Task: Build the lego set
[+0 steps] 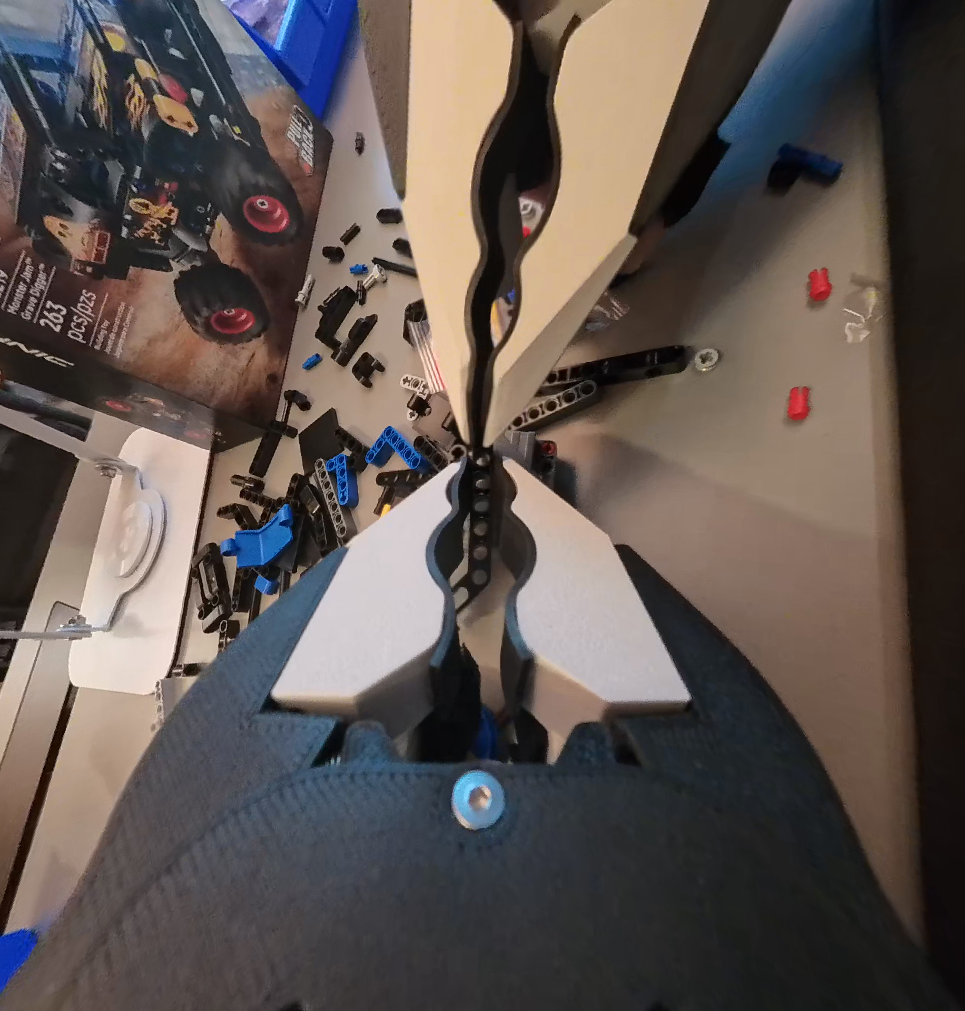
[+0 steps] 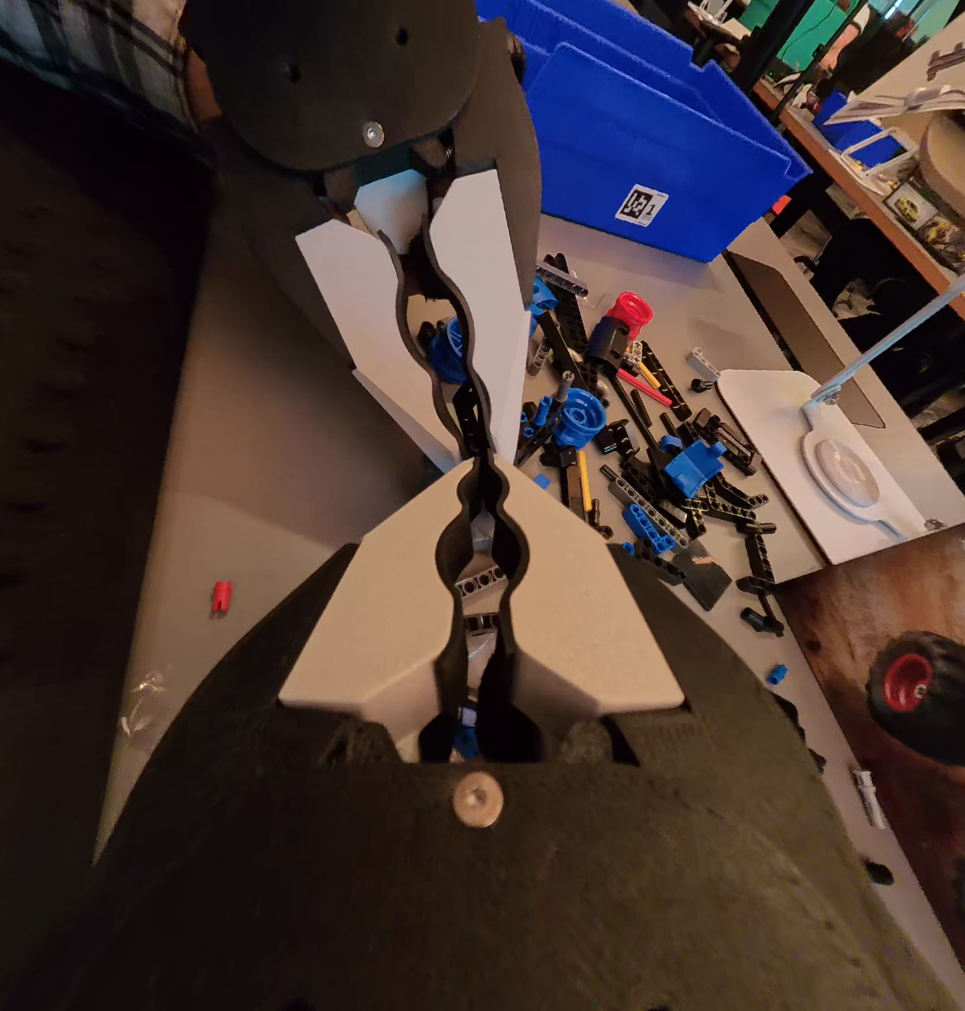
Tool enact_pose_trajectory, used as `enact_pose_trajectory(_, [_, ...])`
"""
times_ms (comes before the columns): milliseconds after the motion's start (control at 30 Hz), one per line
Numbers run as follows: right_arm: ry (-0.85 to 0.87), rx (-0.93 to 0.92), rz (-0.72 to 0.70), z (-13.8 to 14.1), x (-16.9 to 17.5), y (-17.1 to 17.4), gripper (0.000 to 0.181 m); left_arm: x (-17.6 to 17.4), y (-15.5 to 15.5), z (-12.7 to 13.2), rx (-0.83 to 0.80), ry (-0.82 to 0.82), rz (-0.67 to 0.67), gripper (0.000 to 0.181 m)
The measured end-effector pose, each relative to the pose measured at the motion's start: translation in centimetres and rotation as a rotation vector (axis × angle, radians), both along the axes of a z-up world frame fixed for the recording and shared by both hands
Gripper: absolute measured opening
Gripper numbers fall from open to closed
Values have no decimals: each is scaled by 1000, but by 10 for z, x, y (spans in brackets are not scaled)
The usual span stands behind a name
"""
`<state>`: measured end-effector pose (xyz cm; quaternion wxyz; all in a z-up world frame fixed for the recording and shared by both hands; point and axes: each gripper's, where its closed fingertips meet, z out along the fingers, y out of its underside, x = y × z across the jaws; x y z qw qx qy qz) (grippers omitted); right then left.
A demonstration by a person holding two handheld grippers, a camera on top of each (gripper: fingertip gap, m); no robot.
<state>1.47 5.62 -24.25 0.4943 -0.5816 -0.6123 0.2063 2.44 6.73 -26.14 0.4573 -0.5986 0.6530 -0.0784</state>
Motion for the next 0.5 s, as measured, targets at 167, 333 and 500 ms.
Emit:
enact_pose_trajectory(167, [-1,24,-5,-1,0,1,0,-1,1,0,5,-2,10,3])
enact_pose_trajectory(333, [-8,43,3,-4,-2,3,0,-1,2,0,-3,-3,13,3])
enact_pose_trajectory(500, [-13,41,2,-7,-5,7,0,-2,3,0,-11,-3,22,2])
